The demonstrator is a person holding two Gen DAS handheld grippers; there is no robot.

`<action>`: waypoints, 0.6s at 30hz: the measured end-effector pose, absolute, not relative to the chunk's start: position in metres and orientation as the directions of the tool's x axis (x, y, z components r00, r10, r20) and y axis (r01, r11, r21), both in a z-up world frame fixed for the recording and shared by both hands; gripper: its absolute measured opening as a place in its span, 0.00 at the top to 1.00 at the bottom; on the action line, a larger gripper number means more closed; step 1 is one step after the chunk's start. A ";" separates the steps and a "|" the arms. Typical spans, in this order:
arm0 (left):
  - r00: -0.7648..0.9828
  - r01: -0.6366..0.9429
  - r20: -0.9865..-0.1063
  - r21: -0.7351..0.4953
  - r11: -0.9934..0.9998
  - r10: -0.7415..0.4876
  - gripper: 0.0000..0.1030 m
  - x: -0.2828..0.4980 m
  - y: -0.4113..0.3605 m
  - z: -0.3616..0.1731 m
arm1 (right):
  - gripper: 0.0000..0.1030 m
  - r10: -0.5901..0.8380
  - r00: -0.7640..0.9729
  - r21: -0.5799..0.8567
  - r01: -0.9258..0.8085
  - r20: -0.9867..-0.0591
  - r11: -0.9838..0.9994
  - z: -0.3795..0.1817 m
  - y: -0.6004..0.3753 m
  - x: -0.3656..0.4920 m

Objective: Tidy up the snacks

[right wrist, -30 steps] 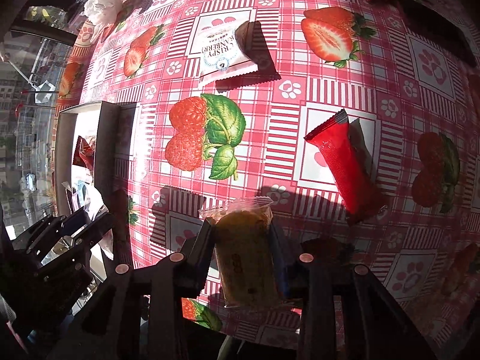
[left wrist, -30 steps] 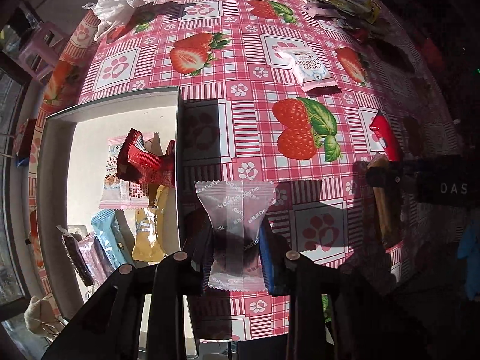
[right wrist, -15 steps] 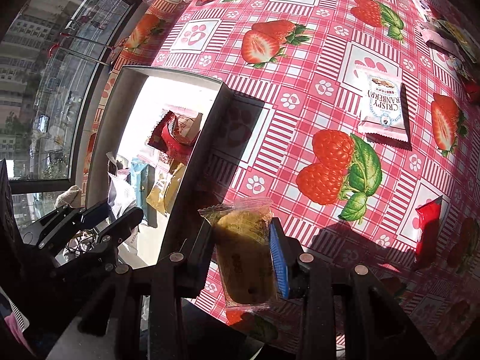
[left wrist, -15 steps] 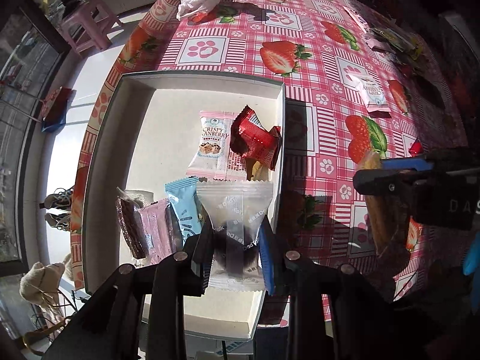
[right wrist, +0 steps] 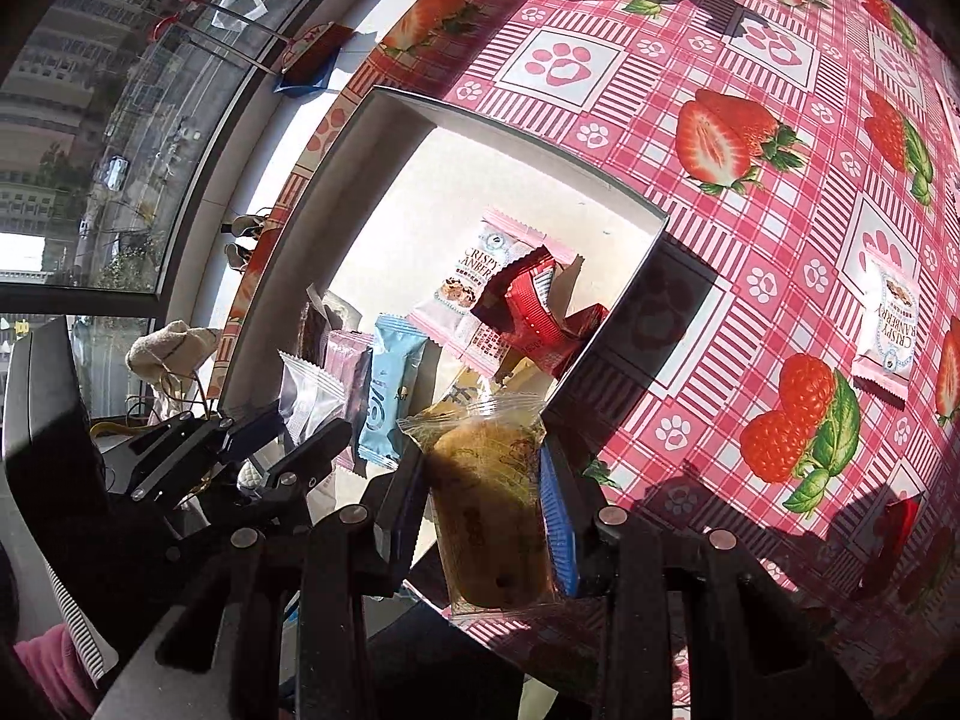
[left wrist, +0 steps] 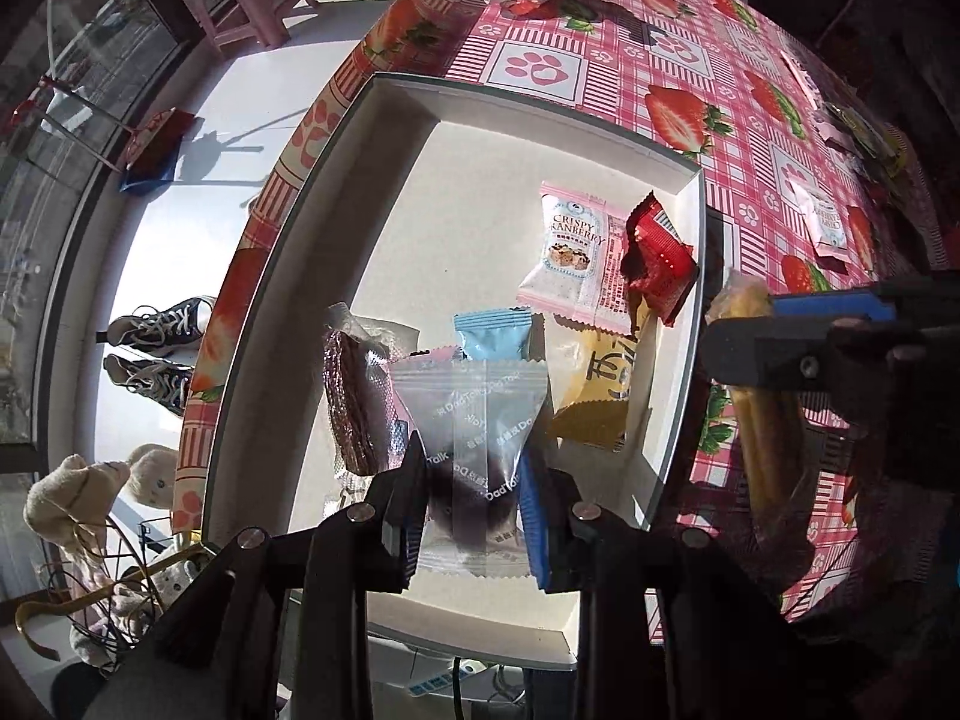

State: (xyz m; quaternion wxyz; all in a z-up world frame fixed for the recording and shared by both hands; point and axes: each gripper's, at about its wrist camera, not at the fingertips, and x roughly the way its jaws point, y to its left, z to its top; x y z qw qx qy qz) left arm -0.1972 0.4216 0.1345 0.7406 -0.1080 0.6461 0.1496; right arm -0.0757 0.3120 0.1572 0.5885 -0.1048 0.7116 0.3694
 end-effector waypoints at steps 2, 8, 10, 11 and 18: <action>0.111 -0.373 -0.990 0.043 0.927 0.091 0.65 -0.200 0.424 0.135 | 0.64 0.294 -0.292 0.413 -0.600 -0.910 0.685 0.161 0.326 -0.077; 0.153 -0.414 -0.985 0.006 0.910 0.076 0.21 -0.207 0.430 0.146 | 0.35 0.286 -0.335 0.439 -0.612 -0.898 0.658 0.156 0.349 -0.078; 0.159 -0.415 -0.983 0.019 0.910 0.093 0.15 -0.208 0.427 0.150 | 0.17 0.259 -0.317 0.407 -0.635 -0.912 0.657 0.156 0.347 -0.081; 0.164 -0.415 -0.981 0.024 0.910 0.101 0.10 -0.208 0.425 0.153 | 0.16 0.245 -0.303 0.388 -0.650 -0.921 0.654 0.157 0.344 -0.082; 0.298 -0.405 -0.953 -0.081 0.911 0.048 0.00 -0.219 0.406 0.192 | 0.00 0.243 -0.211 0.321 -0.693 -0.947 0.646 0.184 0.306 -0.073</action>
